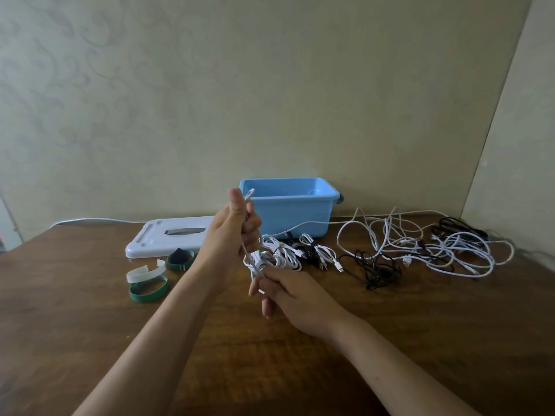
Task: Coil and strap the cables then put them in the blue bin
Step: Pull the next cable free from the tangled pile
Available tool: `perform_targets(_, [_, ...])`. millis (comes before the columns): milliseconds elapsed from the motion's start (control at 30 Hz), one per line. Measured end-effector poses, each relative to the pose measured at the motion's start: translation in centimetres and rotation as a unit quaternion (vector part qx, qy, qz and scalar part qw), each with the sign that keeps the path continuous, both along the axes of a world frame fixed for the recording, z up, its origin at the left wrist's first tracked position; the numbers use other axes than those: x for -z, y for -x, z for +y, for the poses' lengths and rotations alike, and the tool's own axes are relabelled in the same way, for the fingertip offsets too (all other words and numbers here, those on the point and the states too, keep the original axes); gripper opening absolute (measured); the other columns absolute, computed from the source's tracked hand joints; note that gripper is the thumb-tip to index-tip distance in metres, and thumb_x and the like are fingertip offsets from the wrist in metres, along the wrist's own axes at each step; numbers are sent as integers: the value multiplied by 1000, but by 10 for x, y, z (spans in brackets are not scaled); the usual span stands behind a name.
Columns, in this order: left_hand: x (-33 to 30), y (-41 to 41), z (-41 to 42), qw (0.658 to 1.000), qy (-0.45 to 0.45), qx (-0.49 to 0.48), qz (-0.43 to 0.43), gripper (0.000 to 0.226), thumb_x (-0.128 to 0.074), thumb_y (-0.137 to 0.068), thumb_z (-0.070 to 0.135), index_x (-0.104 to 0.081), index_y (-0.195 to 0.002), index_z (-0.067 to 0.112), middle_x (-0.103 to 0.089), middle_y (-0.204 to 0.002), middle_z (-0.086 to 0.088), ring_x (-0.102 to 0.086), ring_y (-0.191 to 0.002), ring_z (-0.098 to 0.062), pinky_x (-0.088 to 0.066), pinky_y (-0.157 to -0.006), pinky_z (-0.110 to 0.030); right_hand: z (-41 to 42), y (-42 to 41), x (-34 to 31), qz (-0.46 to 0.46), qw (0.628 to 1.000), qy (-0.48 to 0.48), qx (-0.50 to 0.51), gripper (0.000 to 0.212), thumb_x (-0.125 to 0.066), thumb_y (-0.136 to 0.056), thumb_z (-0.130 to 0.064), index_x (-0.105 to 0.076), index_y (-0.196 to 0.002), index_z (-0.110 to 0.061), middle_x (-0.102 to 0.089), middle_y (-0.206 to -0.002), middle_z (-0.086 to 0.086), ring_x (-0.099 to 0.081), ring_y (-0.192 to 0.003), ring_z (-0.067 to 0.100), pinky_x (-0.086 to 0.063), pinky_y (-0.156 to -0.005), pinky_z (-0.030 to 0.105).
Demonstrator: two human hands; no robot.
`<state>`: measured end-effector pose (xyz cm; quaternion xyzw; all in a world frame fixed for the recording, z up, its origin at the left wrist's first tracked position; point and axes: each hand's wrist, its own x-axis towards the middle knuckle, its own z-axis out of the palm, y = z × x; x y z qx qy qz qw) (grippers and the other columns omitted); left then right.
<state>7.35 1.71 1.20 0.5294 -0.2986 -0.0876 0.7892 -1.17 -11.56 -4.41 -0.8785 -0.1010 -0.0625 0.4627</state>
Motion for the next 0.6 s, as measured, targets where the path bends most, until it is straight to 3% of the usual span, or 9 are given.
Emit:
perform_targets(67, [2,-1,3,994,-70,-25,-75,65,-60,-78,75,-46,-89,12,-38,-64,8,-31,-54,-8,-32,-50,-21,-3,0,0,-8,1000,-9,9,28,-41,-109,-30,-66,-98,-27,-71,-81,3,-71,-78,19,-57,-88,49])
perform_targets(167, [1,5,2,986,-123,-51,-103,40,-65,-92,46,-46,-91,11,-43,-65,2,-37,-54,-12,-36,-49,-23,-5,-1,-1,-14,1000,-17,16,28,-41,-110,-26,-66,-99,-23,-71,-80,4,-71,-75,19,-59,-85,45])
perform_targets(233, [-2,8,0,988,-123,-67,-68,28,-55,-101,34,-49,-86,11,-49,-65,0,-38,-54,-14,-35,-50,-24,-6,-1,-2,-12,1000,-16,19,28,-41,-110,-25,-66,-100,-21,-72,-80,5,-71,-74,18,-59,-82,39])
perform_targets(400, [-2,9,1,986,-114,-115,-46,42,-36,-108,36,-58,-77,17,-72,-83,-20,-38,-52,-17,-32,-47,-26,-7,-2,-6,16,999,-31,23,28,-44,-109,-24,-68,-99,-15,-74,-80,6,-72,-76,17,-56,-73,22])
perform_targets(500, [-1,9,2,970,-162,-164,-84,56,-33,-108,38,-71,-67,32,-75,-92,-14,-48,-64,-14,-41,-63,-34,-9,-3,-9,37,999,27,29,23,-51,-106,-33,-69,-94,-24,-76,-83,-4,-70,-79,2,-49,-74,21])
perform_targets(600, [1,3,1,964,-162,-186,-103,47,-34,-108,38,-62,-73,24,-73,-77,-9,-65,-86,-26,-50,-92,-44,-10,-2,-8,33,998,57,20,20,-57,-102,-36,-69,-88,-31,-75,-86,-11,-68,-83,-2,-53,-80,27])
